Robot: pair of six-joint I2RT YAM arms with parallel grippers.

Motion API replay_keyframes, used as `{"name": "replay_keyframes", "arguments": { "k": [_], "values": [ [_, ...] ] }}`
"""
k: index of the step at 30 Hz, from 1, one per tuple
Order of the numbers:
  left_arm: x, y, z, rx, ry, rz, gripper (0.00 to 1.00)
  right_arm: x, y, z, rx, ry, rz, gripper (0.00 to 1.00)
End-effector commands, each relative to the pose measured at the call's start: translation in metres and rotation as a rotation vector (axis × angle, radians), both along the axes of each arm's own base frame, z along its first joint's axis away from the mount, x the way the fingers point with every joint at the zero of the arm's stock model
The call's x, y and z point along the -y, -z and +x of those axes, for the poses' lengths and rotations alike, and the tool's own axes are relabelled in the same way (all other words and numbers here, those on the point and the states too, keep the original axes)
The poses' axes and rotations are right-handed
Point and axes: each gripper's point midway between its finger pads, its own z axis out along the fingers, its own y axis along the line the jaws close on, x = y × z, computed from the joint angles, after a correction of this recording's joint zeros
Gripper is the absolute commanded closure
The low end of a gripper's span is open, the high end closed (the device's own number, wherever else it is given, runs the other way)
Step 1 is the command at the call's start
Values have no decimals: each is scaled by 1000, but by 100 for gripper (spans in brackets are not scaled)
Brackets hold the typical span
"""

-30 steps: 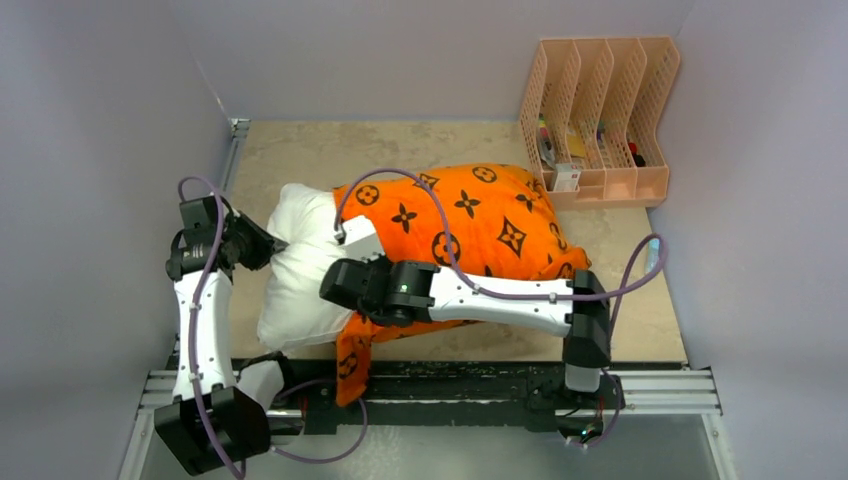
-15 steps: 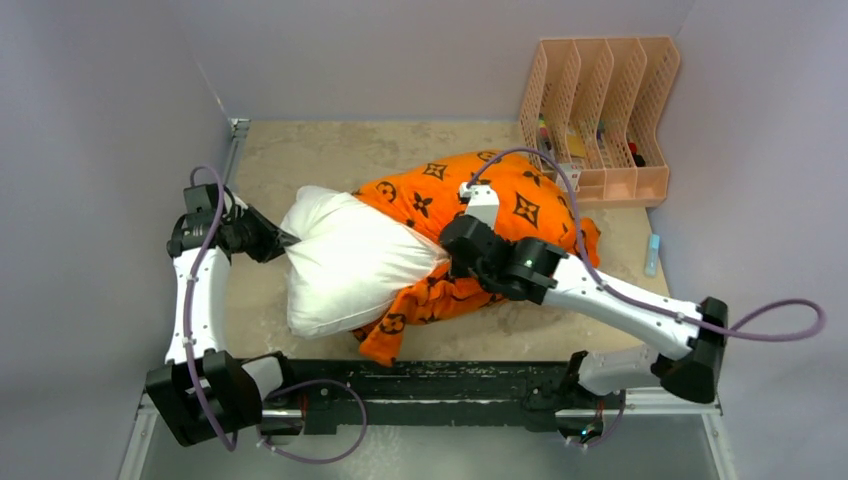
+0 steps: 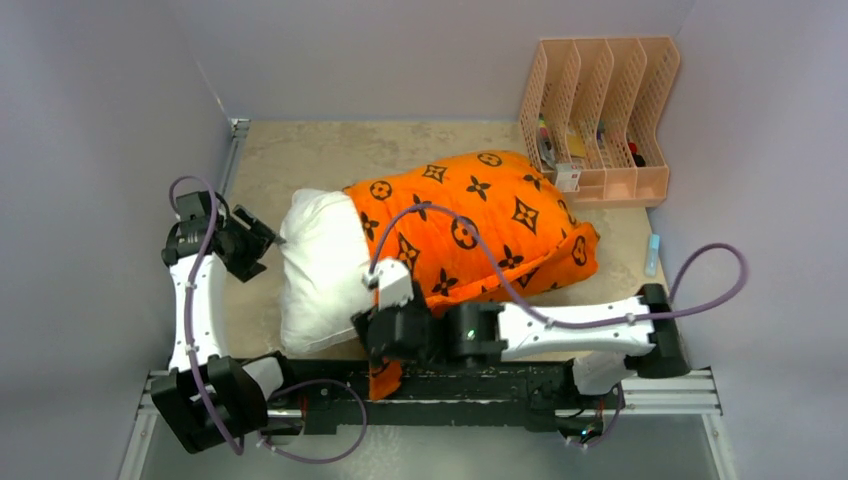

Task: Remove the pillowcase from the pillow
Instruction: Remove the pillow from the pillowcase.

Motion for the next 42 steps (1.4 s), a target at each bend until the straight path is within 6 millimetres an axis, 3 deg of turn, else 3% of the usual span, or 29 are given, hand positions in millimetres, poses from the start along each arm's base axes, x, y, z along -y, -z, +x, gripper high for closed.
{"name": "replay_keyframes", "arguments": {
  "k": [1,3,6,8,11,12,15,17,19,23,29,32,37,39,42],
  "values": [
    [-44,-2,-29,-110,-204,187,30,7,20,-19,-2,124,-7,18],
    [-40,-6,-32,-70,-236,168,28,7,35,-21,-27,151,-19,17],
    [-38,-22,-41,-24,-243,191,26,22,47,-9,-27,290,-10,13],
    [-47,-28,-55,-62,-263,256,25,26,38,19,17,375,29,11],
    [-41,-32,-58,-58,-248,237,24,2,23,66,-35,324,86,13],
    [-38,-35,-57,-41,-244,226,23,0,17,80,-17,353,108,19],
    [-30,-46,-55,-13,-195,205,22,-7,-10,108,64,351,169,53],
    [-42,-53,-59,-40,-224,261,22,-25,-18,124,40,246,234,62],
    [-42,-64,-54,-3,-220,263,21,-27,-19,149,10,269,240,78],
    [-30,-78,-43,53,-170,207,20,-46,-35,187,31,247,238,88],
    [-26,-92,-37,120,-152,203,20,-46,-13,259,-50,285,217,93],
    [-21,-85,-36,165,-149,190,20,-48,-8,269,-38,266,195,92],
    [19,-70,-22,268,1,18,18,-48,24,272,-154,246,214,92],
    [39,-76,-10,343,69,-72,18,-49,27,271,-167,240,229,94],
    [43,-91,1,427,84,-89,17,-46,17,268,-141,236,269,93]
  ]
}}
